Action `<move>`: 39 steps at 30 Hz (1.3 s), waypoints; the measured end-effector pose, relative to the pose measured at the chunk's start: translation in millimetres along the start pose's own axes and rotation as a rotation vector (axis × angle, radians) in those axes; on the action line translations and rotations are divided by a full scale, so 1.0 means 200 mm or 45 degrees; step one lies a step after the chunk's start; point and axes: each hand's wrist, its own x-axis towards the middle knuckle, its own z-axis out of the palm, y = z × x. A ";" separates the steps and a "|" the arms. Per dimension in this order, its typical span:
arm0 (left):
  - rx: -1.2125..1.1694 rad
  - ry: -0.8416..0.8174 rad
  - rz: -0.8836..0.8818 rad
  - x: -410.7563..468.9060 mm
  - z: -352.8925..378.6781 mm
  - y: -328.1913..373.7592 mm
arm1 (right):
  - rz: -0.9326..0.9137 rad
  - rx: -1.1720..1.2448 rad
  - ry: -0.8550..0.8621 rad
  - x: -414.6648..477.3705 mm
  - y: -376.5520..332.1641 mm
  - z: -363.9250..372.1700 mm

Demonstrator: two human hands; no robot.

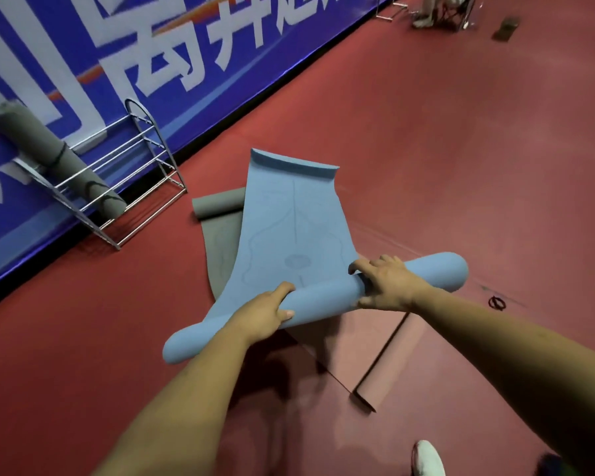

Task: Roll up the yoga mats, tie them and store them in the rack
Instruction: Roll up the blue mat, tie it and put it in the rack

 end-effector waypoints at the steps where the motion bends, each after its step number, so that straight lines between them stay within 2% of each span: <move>1: -0.025 -0.001 -0.028 0.02 0.05 0.08 | -0.030 -0.016 -0.016 -0.02 0.10 0.01; 5: -0.139 0.083 -0.161 0.04 0.30 0.41 | -0.198 0.032 -0.163 -0.11 0.47 -0.01; 9: -0.168 0.169 -0.220 0.01 0.46 0.72 | -0.277 0.147 -0.271 -0.23 0.69 -0.11; 14: 0.041 0.183 -0.246 -0.04 0.56 0.97 | -0.199 0.449 -0.418 -0.37 0.84 -0.15; 18: 0.475 0.086 -0.170 -0.04 0.69 1.09 | -0.164 0.452 -0.521 -0.54 0.96 -0.09; 21: 0.468 0.044 -0.200 0.02 0.86 1.13 | -0.197 0.359 -0.354 -0.61 1.10 0.04; 24: 0.170 0.024 -0.265 0.08 1.09 1.13 | -0.368 0.130 -0.089 -0.63 1.20 0.22; 25: 0.097 0.025 -0.279 0.11 1.16 1.12 | -0.413 0.066 -0.069 -0.63 1.22 0.28; 30: -0.101 -0.042 -0.367 0.37 1.50 1.08 | -0.566 -0.169 -0.308 -0.50 1.41 0.73; 36: -0.122 -0.104 -0.462 0.91 2.01 0.84 | -0.587 0.151 -0.661 -0.12 1.77 1.43; 39: -0.118 -0.105 -0.499 1.15 2.27 0.66 | -0.531 0.269 -0.743 0.07 1.91 1.81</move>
